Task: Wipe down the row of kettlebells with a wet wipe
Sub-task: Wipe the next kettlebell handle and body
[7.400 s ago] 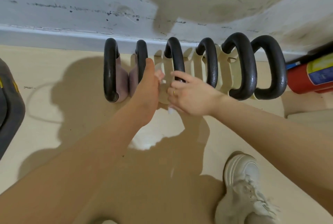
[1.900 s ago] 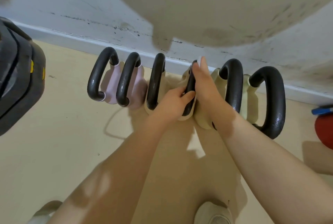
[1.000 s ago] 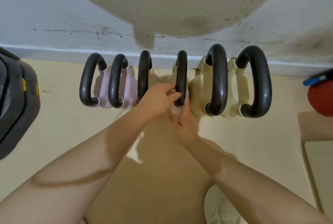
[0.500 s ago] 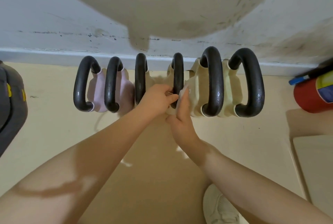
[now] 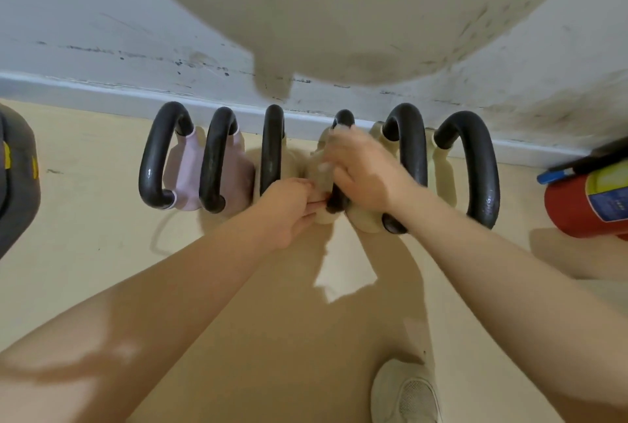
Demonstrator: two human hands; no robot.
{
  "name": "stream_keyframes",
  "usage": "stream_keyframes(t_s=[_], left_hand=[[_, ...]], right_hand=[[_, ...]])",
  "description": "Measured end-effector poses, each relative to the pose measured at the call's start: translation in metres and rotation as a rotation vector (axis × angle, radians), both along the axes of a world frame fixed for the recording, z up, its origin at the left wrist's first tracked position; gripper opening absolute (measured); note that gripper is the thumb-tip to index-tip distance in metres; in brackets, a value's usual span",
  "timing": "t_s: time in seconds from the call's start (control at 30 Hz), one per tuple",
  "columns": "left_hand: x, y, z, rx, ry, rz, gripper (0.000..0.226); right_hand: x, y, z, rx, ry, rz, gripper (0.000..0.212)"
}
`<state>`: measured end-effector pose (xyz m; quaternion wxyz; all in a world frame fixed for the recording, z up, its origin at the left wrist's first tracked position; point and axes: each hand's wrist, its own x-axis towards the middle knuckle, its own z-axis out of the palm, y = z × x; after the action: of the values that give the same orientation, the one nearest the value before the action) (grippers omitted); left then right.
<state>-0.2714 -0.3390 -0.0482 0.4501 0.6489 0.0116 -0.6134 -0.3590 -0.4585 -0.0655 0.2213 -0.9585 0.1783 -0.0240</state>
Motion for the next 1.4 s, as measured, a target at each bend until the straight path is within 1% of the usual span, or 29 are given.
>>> stream_keyframes(t_s=[0.03,0.1,0.17,0.23,0.3,0.37,0.4,0.47,0.53,0.6,0.63,0.67,0.73,0.8,0.87,0.9,0.97,1.03,1.1,1.17,1.2,1.27,1.3,1.4], left_hand=[[0.002,0.001,0.004,-0.01,-0.008,-0.017,0.03],[0.01,-0.002,0.013,-0.053,-0.104,-0.059,0.023],[0.021,-0.008,0.025,-0.098,-0.203,-0.068,0.017],[0.032,-0.01,0.03,-0.102,-0.347,-0.14,0.02],[0.036,-0.009,0.028,-0.122,-0.43,-0.15,0.023],[0.032,-0.005,0.029,-0.155,-0.458,-0.092,0.025],[0.029,-0.003,0.028,-0.175,-0.461,-0.072,0.025],[0.026,0.0,0.026,-0.22,-0.447,-0.072,0.025],[0.026,0.002,0.027,-0.254,-0.428,-0.064,0.025],[0.027,0.004,0.028,-0.295,-0.412,-0.016,0.025],[0.028,0.005,0.028,-0.32,-0.43,0.01,0.026],[0.028,0.007,0.029,-0.347,-0.459,0.033,0.03],[0.029,0.008,0.029,-0.384,-0.503,0.058,0.036],[0.029,0.008,0.028,-0.382,-0.534,0.055,0.038],[0.028,0.007,0.026,-0.37,-0.589,0.035,0.037],[0.028,0.006,0.025,-0.368,-0.621,0.018,0.037],[0.025,0.006,0.025,-0.375,-0.678,-0.019,0.036],[0.021,0.005,0.028,-0.397,-0.72,-0.032,0.037],[0.019,0.003,0.032,-0.418,-0.741,-0.023,0.038],[0.02,0.001,0.035,-0.418,-0.757,-0.02,0.037],[0.021,0.001,0.035,-0.415,-0.764,-0.025,0.037],[0.021,0.003,0.034,-0.412,-0.779,-0.041,0.036],[0.02,0.005,0.033,-0.415,-0.785,-0.044,0.037],[0.018,0.01,0.033,-0.45,-0.828,-0.026,0.04]], right_hand=[[0.008,-0.012,0.001,-0.039,0.019,-0.007,0.036],[0.024,-0.022,0.001,-0.148,0.092,0.006,0.034],[0.034,-0.023,-0.004,-0.231,0.188,0.118,0.039],[0.036,-0.021,-0.001,-0.308,0.258,0.259,0.044],[0.034,-0.028,0.004,-0.369,0.261,0.292,0.046],[0.033,-0.034,0.004,-0.457,0.249,0.254,0.049],[0.035,-0.035,0.001,-0.456,0.26,0.243,0.049],[0.041,-0.027,0.001,-0.378,0.326,0.253,0.051],[0.044,-0.021,0.007,-0.35,0.44,0.32,0.057],[0.042,-0.027,0.013,-0.438,0.504,0.411,0.061],[0.04,-0.032,0.015,-0.493,0.493,0.419,0.06],[0.039,-0.035,0.014,-0.533,0.46,0.383,0.058],[0.04,-0.026,0.012,-0.533,0.431,0.287,0.058],[0.041,-0.01,0.006,-0.523,0.499,0.368,0.06],[0.036,0.002,0.008,-0.568,0.594,0.472,0.056],[0.033,0.0,0.012,-0.575,0.607,0.478,0.054],[0.029,-0.005,0.017,-0.598,0.565,0.432,0.054],[0.023,0.006,0.009,-0.646,0.52,0.386,0.05],[0.013,0.031,-0.007,-0.78,0.457,0.338,0.039],[0.0,0.045,-0.024,-0.8,0.342,0.264,0.024],[-0.007,0.049,-0.032,-0.82,0.297,0.23,0.022],[-0.019,0.058,-0.044,-0.919,0.309,0.195,0.032],[-0.026,0.063,-0.05,-0.953,0.341,0.217,0.036],[-0.04,0.069,-0.065,-0.98,0.448,0.388,0.041]])
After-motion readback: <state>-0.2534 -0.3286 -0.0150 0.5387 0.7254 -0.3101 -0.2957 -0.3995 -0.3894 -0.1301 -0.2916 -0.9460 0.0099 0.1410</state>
